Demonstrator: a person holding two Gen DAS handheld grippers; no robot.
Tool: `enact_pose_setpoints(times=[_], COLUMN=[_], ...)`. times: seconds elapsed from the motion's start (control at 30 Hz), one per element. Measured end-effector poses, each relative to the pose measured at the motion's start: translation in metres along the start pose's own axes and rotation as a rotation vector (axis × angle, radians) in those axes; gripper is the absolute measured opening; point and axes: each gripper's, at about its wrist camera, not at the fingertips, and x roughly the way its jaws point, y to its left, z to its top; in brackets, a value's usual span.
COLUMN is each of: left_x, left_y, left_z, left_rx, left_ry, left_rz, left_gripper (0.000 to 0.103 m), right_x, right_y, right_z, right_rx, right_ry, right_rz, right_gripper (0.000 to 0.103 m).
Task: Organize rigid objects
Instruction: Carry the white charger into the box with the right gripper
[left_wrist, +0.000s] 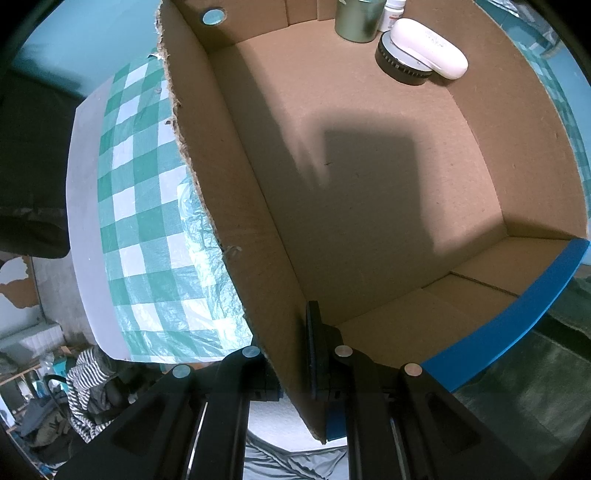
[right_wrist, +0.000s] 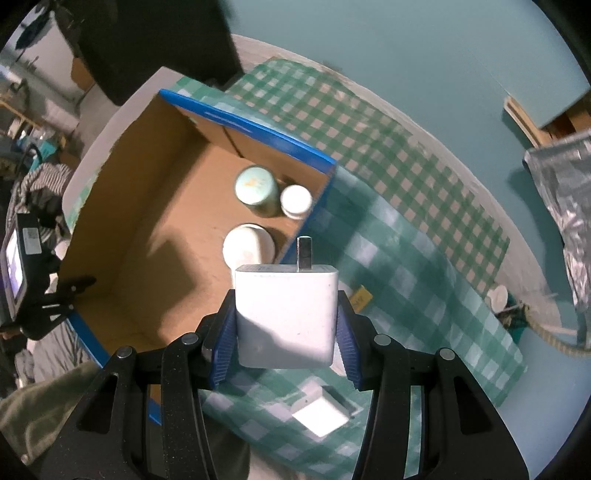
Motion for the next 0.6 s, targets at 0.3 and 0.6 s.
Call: enact_pose_setpoints(times=[0.3,0.6], left_x=[0.001,0.001], left_y=[0.001,0.002], left_z=[-0.002,-0.003], left_rx=[-0.001,-0.001], left_ry=[-0.002,-0.003], left_rz=[-0.001,-0.001], left_gripper=[0.009,0.009], right_x=[0.018,0.037], right_y=[0.026,0.042], right_z=[0.020,0.034], right_rx=[-0.052,-0.090], right_ry=[0.020,0.045], right_rz=[0.004,-0.005], right_gripper=[0.049,0.049])
